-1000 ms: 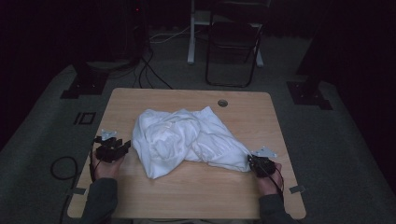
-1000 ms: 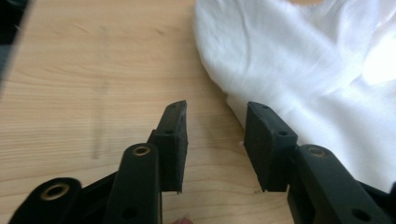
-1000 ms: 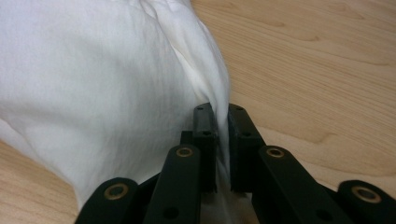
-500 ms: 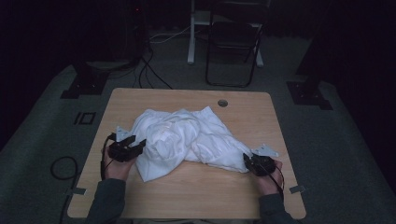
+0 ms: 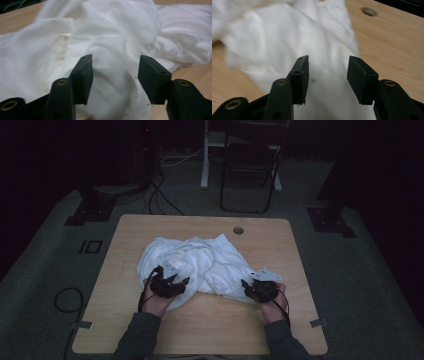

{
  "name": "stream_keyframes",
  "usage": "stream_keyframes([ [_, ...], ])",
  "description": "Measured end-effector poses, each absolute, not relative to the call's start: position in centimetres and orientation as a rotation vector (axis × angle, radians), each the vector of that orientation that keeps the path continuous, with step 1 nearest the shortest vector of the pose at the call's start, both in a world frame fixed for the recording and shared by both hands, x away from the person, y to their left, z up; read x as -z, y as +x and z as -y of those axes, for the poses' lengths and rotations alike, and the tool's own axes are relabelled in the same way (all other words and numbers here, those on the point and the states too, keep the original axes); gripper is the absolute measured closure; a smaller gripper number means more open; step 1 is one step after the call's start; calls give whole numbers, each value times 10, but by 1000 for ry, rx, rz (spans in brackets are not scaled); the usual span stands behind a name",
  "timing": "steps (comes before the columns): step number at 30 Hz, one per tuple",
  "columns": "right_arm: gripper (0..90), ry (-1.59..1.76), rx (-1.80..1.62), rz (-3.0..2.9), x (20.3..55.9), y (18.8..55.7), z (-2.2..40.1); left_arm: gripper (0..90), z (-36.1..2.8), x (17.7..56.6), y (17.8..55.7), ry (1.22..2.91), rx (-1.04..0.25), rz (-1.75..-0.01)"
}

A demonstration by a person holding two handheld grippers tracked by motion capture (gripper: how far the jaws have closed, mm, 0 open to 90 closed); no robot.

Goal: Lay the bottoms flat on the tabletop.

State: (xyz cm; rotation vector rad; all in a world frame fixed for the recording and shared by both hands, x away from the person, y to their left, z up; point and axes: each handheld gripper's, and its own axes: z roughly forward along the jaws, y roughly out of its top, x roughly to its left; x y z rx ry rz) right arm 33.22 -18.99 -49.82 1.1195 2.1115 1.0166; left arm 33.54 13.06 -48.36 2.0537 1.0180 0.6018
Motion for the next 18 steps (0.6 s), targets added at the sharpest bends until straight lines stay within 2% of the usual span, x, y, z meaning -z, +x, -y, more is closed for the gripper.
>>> stream_keyframes([
  [7,472,1049,-1073,-2169,497,333,152,344,-102,505,339,2111,-668,-980],
  [11,402,1016,-1021,-2225,505,340,131,338,-94,519,347,2156,-707,-1026],
  [14,385,1008,-926,-2262,517,347,121,430,-95,528,352,2188,-700,-1060],
  [16,386,1007,-899,-2273,521,349,119,551,-96,530,352,2203,-699,-1069],
  [17,420,1010,-846,-2289,530,352,118,640,-101,532,352,2198,-682,-1078],
  [18,434,1015,-842,-2289,531,352,119,689,-101,531,351,2199,-690,-1080],
])
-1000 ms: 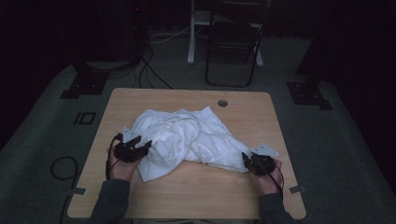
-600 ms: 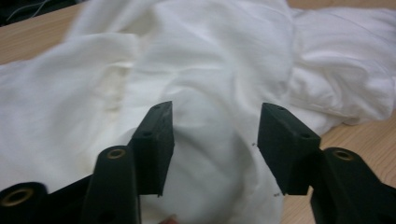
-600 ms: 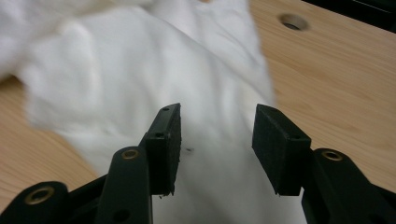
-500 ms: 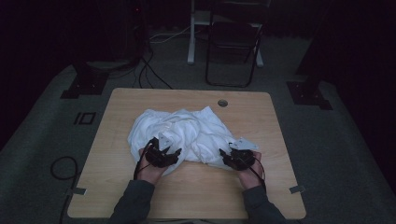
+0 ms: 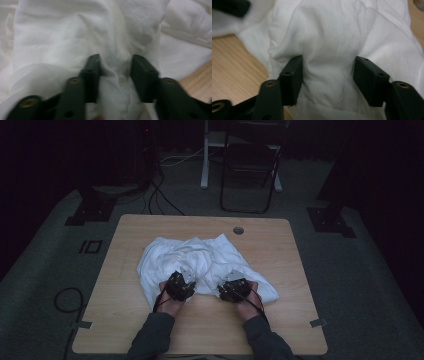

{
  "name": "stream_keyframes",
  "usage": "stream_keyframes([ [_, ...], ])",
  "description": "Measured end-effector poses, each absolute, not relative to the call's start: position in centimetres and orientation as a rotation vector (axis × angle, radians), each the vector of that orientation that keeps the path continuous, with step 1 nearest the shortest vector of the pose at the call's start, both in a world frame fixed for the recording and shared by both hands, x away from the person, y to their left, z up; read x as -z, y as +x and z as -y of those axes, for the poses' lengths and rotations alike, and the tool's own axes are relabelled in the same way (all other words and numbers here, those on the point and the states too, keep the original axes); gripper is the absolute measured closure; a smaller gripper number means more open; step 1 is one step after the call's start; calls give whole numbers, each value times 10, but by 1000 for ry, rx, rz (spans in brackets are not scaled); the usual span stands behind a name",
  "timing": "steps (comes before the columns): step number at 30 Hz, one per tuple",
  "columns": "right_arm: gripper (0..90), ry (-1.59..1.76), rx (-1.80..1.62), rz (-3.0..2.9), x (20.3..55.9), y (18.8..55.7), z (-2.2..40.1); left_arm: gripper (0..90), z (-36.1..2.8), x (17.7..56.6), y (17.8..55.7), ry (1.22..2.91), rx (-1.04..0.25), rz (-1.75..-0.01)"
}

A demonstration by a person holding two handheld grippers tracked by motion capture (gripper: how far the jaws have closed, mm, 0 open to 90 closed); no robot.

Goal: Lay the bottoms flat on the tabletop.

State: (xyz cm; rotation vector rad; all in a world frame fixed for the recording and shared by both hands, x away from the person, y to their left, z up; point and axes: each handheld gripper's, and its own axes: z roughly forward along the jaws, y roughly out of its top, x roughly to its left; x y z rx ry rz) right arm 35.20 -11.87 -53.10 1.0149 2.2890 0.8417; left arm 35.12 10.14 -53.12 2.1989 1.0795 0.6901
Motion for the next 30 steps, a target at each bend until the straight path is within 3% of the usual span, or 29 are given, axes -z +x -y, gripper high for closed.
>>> stream_keyframes([
  [4,516,1043,-839,-2285,533,353,125,855,-105,528,350,2219,-682,-1069],
  [8,596,1035,-822,-2290,534,353,130,878,-110,528,345,2245,-665,-1040],
  [14,788,1022,-788,-2277,530,350,138,884,-123,525,335,2217,-633,-1041],
  [30,813,1078,-756,-2222,521,319,204,886,-216,533,290,2212,-623,-1180],
])
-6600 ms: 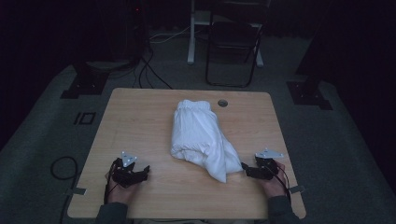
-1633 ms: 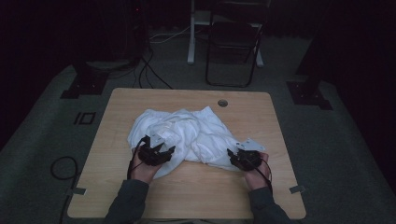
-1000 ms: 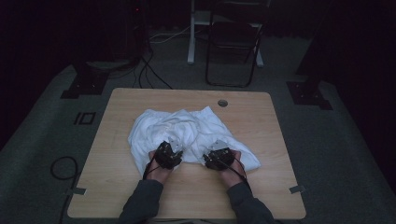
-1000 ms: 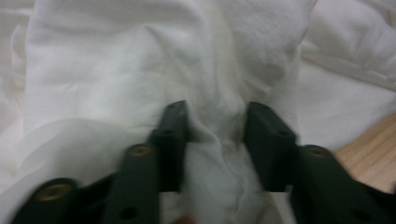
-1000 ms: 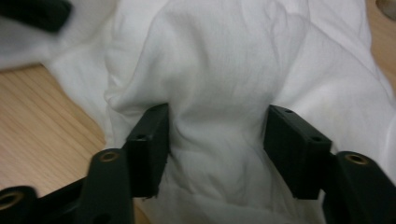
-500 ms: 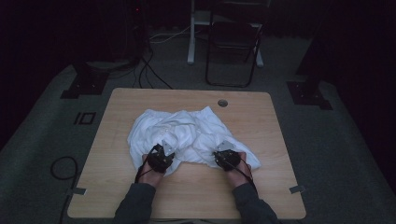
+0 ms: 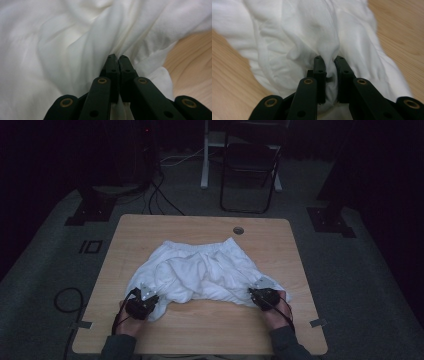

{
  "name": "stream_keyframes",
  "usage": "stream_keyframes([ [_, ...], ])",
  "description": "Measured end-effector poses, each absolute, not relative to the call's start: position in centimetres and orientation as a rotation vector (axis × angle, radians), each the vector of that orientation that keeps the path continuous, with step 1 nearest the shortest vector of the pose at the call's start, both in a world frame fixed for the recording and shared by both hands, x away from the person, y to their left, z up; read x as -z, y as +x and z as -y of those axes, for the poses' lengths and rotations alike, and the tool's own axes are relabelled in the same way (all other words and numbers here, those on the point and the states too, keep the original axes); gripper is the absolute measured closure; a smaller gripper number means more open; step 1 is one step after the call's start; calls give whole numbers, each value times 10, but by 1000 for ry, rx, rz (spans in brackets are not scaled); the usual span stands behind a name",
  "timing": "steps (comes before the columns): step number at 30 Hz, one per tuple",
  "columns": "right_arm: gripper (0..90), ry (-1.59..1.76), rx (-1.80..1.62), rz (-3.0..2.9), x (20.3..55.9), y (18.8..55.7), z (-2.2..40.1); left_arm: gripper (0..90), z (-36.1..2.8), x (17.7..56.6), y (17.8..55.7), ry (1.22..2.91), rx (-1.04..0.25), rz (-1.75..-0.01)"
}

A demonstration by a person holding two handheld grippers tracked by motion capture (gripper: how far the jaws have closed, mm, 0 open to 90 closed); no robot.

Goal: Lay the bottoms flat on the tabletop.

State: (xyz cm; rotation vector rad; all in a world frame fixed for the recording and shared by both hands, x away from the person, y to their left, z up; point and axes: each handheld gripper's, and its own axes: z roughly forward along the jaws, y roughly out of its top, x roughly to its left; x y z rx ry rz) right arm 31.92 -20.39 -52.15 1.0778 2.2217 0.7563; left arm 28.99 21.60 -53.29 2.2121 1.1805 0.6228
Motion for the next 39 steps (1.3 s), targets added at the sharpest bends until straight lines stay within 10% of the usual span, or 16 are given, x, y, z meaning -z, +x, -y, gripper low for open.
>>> stream_keyframes([
  [24,820,1083,-733,-2400,529,259,237,883,-239,533,269,2230,-646,-1268],
  [39,798,1193,-760,-2230,537,309,234,882,-223,537,320,2170,-750,-1329],
])
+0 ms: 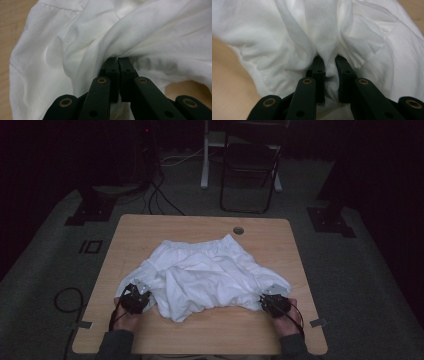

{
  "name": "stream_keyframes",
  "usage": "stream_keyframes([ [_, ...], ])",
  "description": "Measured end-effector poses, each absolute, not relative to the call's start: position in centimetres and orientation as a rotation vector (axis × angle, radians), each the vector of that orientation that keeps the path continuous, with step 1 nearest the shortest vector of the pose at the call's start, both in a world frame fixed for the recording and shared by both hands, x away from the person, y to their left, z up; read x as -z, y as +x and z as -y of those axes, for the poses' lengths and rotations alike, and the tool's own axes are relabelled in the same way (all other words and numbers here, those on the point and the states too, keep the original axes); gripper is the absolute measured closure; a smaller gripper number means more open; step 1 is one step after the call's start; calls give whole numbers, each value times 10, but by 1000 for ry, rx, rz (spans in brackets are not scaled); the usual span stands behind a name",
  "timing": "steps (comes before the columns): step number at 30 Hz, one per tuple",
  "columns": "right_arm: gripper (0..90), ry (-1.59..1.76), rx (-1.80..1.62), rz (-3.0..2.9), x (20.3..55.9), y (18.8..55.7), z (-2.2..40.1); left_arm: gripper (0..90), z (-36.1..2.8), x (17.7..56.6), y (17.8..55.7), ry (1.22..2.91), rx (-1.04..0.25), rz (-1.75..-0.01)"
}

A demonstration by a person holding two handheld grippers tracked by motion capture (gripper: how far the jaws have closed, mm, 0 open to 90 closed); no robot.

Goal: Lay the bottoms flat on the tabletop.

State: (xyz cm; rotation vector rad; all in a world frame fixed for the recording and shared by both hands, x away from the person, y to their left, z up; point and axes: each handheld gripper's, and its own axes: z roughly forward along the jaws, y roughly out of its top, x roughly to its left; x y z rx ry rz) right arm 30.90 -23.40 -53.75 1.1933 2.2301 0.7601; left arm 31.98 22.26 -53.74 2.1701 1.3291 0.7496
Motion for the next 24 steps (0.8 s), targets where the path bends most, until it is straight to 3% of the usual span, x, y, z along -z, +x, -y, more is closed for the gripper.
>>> stream_keyframes([
  [15,795,1267,-774,-2165,538,366,222,881,-224,533,403,2148,-796,-1478],
  [21,789,1284,-797,-2161,539,374,212,875,-227,532,411,2107,-787,-1560],
  [24,746,1283,-794,-2190,537,374,212,830,-233,529,411,2084,-700,-1572],
])
